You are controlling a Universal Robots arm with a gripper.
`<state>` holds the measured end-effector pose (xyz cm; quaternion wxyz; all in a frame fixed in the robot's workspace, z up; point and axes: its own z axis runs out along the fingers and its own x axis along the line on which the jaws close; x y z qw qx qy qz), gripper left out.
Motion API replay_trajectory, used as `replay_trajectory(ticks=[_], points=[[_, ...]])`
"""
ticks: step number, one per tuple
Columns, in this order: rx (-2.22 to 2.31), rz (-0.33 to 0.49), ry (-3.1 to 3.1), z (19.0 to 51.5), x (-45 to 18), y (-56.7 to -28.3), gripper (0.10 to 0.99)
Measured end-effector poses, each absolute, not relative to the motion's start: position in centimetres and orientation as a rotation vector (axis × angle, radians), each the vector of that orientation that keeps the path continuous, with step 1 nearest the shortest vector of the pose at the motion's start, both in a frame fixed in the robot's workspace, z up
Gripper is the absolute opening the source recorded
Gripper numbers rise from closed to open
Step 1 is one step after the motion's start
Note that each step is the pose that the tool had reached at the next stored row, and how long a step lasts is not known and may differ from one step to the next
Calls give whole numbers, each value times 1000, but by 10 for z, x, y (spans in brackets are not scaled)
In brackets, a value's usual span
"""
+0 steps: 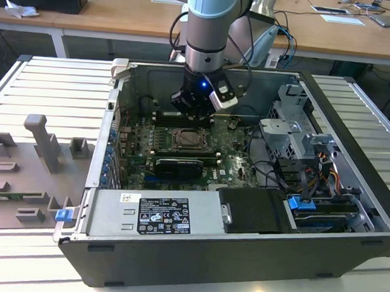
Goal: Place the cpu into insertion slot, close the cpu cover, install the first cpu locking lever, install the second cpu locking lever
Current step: 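Install the first cpu locking lever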
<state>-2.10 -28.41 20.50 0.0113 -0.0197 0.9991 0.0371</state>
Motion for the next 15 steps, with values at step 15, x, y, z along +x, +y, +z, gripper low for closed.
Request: replay_trajectory(ticks=[15], points=[[-62,96,3117,200,-20,-284,106]])
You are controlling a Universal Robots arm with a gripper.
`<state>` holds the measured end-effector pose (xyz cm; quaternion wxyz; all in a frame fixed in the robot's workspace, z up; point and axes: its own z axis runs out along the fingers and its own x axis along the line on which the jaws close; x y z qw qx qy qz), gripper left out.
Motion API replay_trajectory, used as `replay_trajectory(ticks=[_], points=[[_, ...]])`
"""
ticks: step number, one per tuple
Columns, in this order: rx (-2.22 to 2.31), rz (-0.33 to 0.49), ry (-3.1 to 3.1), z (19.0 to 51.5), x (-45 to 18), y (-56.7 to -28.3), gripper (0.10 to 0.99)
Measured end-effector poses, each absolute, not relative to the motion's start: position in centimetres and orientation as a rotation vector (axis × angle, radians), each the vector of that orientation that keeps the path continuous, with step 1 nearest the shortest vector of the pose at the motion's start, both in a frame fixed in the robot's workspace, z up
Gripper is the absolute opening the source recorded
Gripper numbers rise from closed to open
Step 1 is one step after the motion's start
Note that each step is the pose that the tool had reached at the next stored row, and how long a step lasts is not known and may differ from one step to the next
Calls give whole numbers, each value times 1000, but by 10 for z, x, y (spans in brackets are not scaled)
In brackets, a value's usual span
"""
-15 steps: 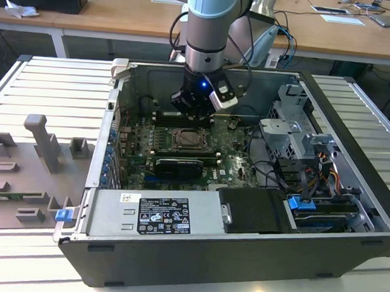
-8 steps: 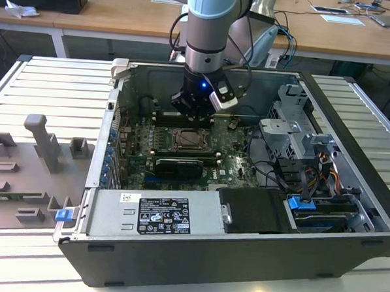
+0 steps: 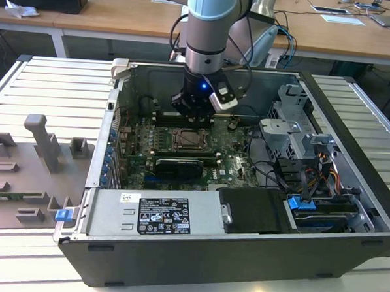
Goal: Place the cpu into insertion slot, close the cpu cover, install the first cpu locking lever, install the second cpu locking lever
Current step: 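Install the first cpu locking lever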
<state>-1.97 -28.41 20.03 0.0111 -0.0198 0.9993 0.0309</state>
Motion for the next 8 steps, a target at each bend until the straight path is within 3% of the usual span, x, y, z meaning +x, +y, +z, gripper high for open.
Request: replay_trajectory(ticks=[8], points=[[-62,97,3117,215,-19,-284,106]])
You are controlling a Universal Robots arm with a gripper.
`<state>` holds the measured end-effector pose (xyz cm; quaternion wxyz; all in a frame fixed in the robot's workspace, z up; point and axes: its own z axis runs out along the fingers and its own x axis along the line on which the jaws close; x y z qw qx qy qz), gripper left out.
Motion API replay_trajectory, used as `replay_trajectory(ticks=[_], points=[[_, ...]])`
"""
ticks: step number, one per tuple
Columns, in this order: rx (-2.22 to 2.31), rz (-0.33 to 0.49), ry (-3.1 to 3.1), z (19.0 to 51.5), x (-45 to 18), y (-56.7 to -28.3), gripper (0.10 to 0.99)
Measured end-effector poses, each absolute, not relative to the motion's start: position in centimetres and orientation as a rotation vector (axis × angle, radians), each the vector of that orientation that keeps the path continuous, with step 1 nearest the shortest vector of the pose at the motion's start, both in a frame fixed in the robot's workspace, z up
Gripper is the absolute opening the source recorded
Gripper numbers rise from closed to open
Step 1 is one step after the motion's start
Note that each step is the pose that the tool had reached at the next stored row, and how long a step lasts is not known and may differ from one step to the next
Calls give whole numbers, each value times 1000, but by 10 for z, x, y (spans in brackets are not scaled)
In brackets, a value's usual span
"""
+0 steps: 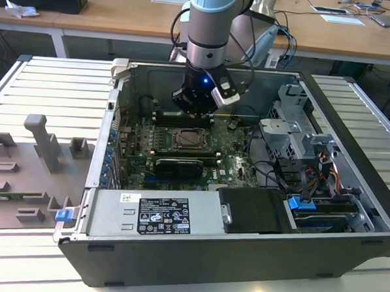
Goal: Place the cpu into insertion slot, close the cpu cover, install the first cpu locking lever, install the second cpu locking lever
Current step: 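Install the first cpu locking lever, then install the second cpu locking lever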
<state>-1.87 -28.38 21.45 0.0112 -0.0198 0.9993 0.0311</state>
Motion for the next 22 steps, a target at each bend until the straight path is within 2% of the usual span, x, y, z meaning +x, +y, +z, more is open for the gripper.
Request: replay_trajectory(ticks=[22], points=[[-62,97,3117,215,-19,-292,106]])
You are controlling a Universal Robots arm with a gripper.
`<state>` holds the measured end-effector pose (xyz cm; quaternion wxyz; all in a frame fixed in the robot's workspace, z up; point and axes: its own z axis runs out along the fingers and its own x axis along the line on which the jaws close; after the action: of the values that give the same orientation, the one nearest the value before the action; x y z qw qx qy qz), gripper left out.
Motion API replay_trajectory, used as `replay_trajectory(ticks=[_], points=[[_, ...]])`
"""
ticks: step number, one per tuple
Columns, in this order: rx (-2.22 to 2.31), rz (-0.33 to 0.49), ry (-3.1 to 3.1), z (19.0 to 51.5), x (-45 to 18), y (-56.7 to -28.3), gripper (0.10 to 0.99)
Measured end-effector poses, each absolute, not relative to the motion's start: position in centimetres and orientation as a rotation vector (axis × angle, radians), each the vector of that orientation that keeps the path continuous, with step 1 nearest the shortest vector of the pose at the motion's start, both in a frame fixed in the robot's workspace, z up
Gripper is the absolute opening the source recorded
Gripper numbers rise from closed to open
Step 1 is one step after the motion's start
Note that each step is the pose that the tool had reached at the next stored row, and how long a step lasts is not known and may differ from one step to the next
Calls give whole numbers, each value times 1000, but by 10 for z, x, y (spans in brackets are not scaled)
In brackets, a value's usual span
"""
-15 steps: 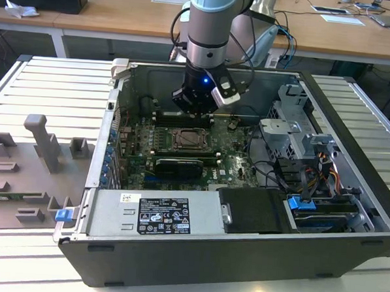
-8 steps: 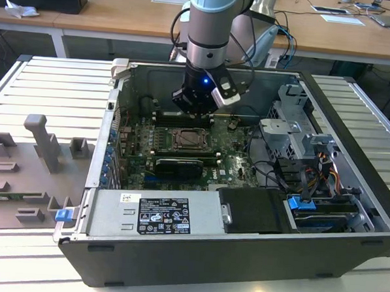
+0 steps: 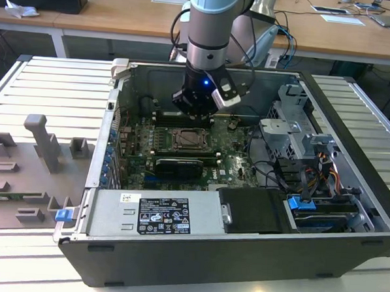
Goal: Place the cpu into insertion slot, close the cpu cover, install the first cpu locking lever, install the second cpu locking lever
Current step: 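Install the second cpu locking lever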
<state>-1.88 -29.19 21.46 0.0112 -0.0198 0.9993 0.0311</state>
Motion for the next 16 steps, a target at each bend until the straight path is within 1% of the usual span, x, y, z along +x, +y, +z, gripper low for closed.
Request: replay_trajectory(ticks=[10,16], points=[[-62,97,3117,215,-19,-295,106],[-62,97,3117,229,-19,-295,106]])
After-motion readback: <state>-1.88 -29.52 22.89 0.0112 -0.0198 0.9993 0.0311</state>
